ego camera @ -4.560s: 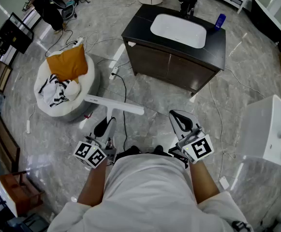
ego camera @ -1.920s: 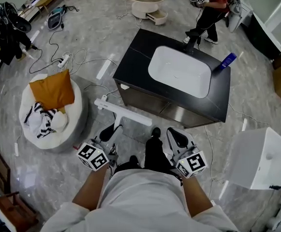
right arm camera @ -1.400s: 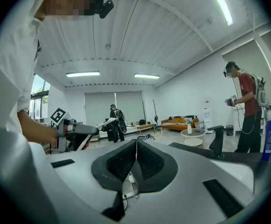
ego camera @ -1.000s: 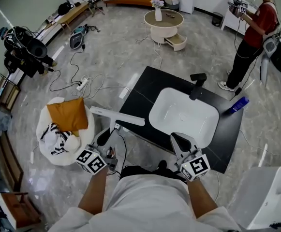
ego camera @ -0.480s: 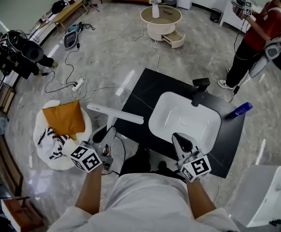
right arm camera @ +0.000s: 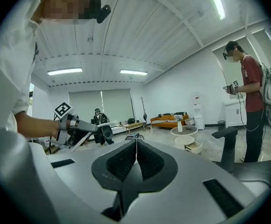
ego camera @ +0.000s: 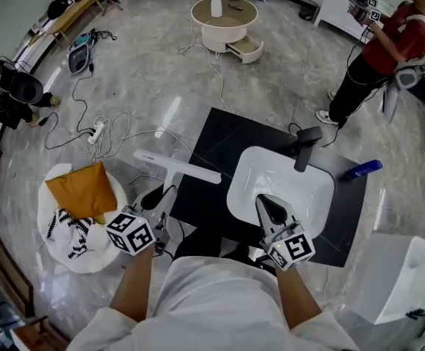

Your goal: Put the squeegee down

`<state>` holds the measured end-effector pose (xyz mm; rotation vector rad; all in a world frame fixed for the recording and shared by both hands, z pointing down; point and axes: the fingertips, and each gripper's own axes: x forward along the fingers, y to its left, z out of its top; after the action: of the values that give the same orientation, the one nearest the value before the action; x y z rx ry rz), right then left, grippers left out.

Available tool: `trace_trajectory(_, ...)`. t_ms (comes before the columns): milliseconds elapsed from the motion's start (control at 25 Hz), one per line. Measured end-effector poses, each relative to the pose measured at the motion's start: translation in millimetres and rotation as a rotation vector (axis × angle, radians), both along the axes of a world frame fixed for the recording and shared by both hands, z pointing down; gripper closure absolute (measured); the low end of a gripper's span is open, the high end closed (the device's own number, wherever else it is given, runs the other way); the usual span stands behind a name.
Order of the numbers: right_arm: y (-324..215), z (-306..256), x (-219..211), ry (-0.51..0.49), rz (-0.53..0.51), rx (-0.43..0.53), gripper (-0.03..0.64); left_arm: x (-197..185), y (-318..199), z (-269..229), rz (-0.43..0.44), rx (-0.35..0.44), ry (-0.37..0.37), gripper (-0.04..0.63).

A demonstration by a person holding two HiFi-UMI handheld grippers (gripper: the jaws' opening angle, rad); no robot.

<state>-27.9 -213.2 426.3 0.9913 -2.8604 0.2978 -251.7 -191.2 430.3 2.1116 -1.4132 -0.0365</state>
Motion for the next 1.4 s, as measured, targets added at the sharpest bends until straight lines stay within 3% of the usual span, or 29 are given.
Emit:
trace_trajectory(240, -25.0, 6.5, -21.1, 0.054, 0.048, -0.019, 0.601, -11.6, -50.4, 27.9, 0.057, -0.057, -0.004, 0.506)
trace_trajectory(640, -48.4, 27.3, -21.4, 0.104, 0.149, -0.084, 0.601, 4.7, -92.2, 89.3, 0.178, -0.216, -0.044, 0.506)
trace_trajectory(1200, -82.5, 49.6, 6.2, 0.072, 0.125, -0.133, 0.601, 38.3, -119.8, 144.9, 0.119, -0.368, -0.069, 0.506)
trace_trajectory(1400, -88.0, 66.4, 14.9, 0.054, 0.110, -0.164, 0.601, 56.8, -128.5, 167.3, 0.100, -0.425, -0.045, 0.506)
